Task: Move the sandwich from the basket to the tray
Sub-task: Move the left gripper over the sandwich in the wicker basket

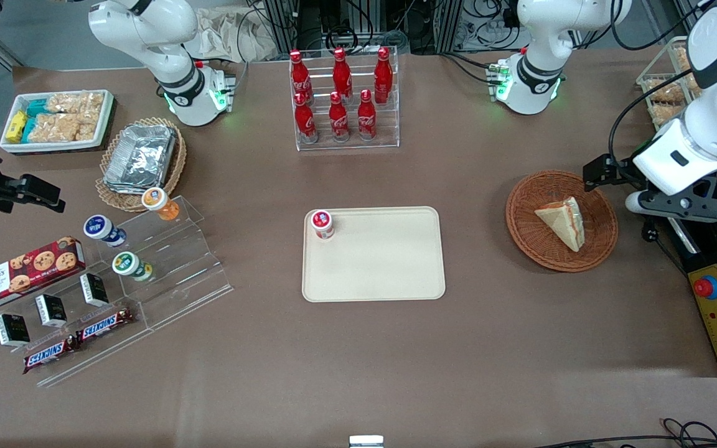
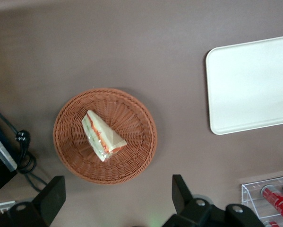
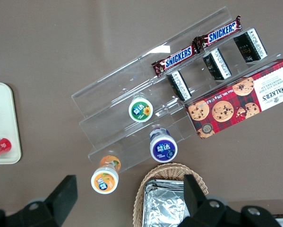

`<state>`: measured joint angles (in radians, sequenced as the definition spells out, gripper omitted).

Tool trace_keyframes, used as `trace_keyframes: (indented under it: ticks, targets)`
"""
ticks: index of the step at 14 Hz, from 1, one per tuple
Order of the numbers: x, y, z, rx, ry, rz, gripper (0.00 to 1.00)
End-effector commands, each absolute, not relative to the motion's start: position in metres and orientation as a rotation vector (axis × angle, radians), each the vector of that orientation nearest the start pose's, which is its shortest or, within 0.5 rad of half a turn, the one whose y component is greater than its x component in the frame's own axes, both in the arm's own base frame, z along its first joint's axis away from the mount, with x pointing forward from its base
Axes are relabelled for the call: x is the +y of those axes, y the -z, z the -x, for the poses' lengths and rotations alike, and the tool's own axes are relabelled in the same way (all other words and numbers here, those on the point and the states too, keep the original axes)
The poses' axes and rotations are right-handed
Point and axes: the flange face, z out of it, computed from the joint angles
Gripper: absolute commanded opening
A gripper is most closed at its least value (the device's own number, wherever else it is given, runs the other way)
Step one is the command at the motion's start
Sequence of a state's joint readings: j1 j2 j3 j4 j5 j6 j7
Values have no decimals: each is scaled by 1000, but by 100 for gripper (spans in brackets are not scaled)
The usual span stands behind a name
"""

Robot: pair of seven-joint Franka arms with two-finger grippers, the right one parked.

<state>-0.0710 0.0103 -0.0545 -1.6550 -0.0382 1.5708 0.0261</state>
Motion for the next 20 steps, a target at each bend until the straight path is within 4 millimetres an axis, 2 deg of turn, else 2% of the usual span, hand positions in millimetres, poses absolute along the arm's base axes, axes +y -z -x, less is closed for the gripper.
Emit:
trace_keyframes:
  ticks: [1, 5, 8, 10, 12, 14, 18, 20]
  targets:
    - [-68, -571, -516, 163, -86, 3144, 100]
    - [-65, -531, -483, -80, 46, 3127, 100]
    - [-63, -494, -476, -375, 49, 3099, 100]
    - [-60, -473, -473, -468, 8, 3081, 100]
    - [-40, -448, -468, -544, -18, 3058, 100]
    - [-29, -419, -460, -583, -21, 3051, 100]
    - [-26, -368, -450, -708, -51, 3023, 100]
    - [-26, -339, -450, -832, -108, 2979, 100]
